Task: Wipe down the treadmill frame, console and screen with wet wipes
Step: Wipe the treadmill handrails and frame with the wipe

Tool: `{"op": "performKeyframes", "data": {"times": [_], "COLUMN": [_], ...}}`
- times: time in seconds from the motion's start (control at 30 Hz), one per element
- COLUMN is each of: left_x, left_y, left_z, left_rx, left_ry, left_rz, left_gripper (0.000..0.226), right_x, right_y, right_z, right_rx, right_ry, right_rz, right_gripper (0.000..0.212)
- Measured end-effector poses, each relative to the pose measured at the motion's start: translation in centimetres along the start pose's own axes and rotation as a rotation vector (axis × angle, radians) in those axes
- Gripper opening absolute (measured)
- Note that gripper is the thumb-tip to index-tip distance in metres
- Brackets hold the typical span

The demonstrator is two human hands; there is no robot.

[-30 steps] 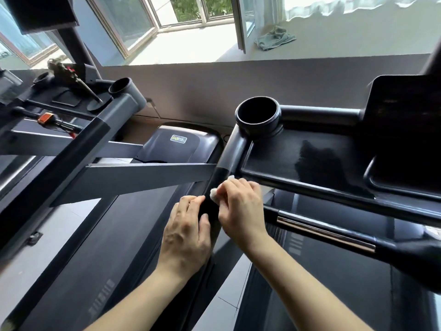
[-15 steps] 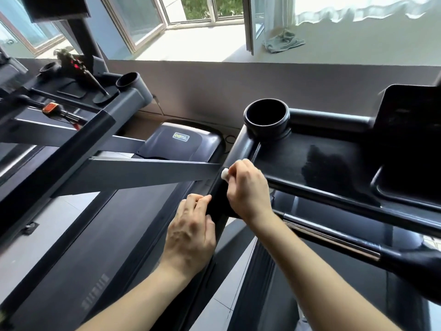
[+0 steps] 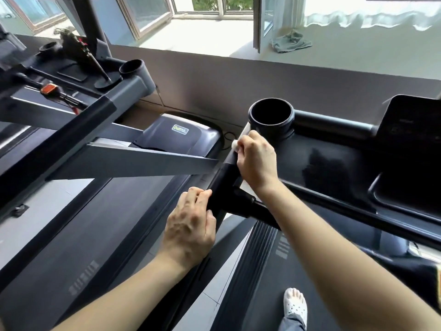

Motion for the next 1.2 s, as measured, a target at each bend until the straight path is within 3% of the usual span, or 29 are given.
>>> {"op": "performKeyframes", "data": {"times": [0.1, 0.27, 0.43, 0.77, 0.97, 1.1, 1.2], "left_x": [0.0, 0.3, 0.4, 0.3, -0.1, 0.2, 0.1], "left_y": [-0.1, -0.2, -0.3, -0.4, -0.1, -0.4, -0.4], "left_z": [0.0, 0.0, -0.1, 0.1, 0.0, 0.0, 0.1], "left_rx": [-0.003, -0.011, -0.006, -0.025, -0.009, -0.029, -0.029], "left_ry": [0.001, -0.019, -0.021, -0.019, -0.009, -0.009, -0.009], "left_rz": [-0.01, -0.022, -0.009, 0.006, 0.028, 0.02, 0.029], "left_gripper": [0.051, 0.054, 0.05, 0.056, 0.05, 0.057, 0.057], "right_x": [1.0, 1.8, 1.3, -1.3, -1.5, -1.1, -1.6], "right_y": [-1.4, 1.3, 1.4, -1.5, -4.5, -0.7, -1.0], "right_z": [0.8, -4.2, -3.5, 5.5, 10.9, 6.3, 7.3], "right_rx": [-0.121, -0.044, -0.01, -0.01, -0.157, 0.028, 0.033], "right_ry": [-0.092, -0.116, -0.06, -0.088, -0.193, -0.074, -0.043], "right_rz": [0.003, 0.131, 0.084, -0.131, -0.19, -0.163, -0.172], "right_gripper": [0.018, 0.014, 0.017, 0.022, 0.023, 0.02, 0.017]}}
Point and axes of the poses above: each hand's wrist, its own z-axis away from the middle knuckle, its own x-axis out of the palm, y = z × x, the point moved 10 cm from there along -z, towards the middle knuckle, and after that the axes turned 7 degrees about x, right-handed, at the moved point
